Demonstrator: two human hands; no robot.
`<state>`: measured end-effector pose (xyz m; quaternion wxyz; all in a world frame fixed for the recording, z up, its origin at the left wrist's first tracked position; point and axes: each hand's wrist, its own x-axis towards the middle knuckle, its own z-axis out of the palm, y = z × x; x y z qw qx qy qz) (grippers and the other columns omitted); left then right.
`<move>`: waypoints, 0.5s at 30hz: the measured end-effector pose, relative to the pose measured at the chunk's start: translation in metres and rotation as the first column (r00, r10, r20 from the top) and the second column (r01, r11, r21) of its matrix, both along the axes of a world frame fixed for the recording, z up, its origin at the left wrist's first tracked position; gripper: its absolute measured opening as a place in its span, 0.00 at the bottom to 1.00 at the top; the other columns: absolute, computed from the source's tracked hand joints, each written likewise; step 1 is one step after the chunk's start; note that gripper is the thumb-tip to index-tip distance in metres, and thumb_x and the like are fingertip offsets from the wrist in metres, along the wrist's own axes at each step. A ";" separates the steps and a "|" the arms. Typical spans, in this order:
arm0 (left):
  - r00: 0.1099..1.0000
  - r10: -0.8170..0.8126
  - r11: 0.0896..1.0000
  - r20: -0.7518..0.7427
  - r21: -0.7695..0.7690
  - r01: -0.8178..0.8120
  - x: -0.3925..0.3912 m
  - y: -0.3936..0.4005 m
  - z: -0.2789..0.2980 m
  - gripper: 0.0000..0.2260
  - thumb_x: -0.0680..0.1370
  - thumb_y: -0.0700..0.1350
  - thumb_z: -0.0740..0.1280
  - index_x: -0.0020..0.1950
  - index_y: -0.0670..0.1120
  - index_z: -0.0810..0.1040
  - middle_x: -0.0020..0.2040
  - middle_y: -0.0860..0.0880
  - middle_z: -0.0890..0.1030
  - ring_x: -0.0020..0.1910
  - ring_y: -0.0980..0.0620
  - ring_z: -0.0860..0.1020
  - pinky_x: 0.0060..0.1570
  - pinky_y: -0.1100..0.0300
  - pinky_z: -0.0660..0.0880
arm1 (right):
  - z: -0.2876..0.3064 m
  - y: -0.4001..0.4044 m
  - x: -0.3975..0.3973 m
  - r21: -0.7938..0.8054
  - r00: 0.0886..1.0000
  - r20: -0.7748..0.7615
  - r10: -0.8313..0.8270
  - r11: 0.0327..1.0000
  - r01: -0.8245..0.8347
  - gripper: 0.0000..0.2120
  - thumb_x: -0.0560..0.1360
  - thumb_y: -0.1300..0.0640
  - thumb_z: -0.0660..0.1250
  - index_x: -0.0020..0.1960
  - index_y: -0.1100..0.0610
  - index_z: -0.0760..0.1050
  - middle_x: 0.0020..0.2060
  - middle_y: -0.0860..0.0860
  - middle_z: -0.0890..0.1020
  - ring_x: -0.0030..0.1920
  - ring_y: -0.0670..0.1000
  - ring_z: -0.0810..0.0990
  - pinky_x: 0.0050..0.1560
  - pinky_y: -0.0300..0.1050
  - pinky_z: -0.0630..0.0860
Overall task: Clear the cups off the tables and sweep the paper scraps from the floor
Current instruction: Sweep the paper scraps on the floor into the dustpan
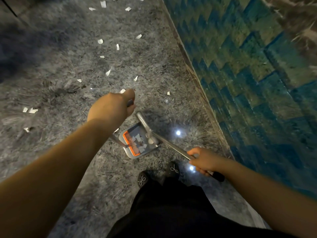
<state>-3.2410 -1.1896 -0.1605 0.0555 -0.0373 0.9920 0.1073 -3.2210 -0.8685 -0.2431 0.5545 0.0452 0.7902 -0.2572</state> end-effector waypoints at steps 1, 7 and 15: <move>1.000 -0.001 1.000 -0.008 0.007 0.001 0.005 -0.005 -0.001 0.08 0.79 0.54 0.65 0.51 0.53 0.70 0.36 0.47 0.76 0.33 0.44 0.74 0.29 0.58 0.69 | 0.002 -0.004 0.003 -0.012 1.000 0.002 -0.008 1.000 0.008 0.19 0.79 0.59 0.64 0.68 0.52 0.67 0.30 0.55 0.76 0.21 0.47 0.71 0.22 0.36 0.69; 0.999 0.016 0.998 -0.029 0.056 -0.014 0.044 -0.032 -0.006 0.09 0.78 0.55 0.65 0.53 0.53 0.70 0.31 0.55 0.66 0.32 0.47 0.70 0.31 0.58 0.66 | 0.013 -0.025 0.016 -0.031 0.998 -0.009 -0.055 0.998 0.055 0.20 0.78 0.59 0.64 0.68 0.50 0.67 0.29 0.55 0.76 0.23 0.49 0.72 0.22 0.38 0.70; 0.996 0.075 0.993 -0.054 0.099 -0.070 0.056 -0.040 -0.005 0.10 0.78 0.55 0.66 0.55 0.53 0.71 0.36 0.45 0.78 0.36 0.40 0.78 0.33 0.53 0.75 | 0.010 -0.038 0.008 -0.051 0.961 -0.177 -0.214 0.977 0.209 0.15 0.77 0.62 0.64 0.62 0.53 0.70 0.29 0.53 0.76 0.19 0.47 0.72 0.23 0.40 0.70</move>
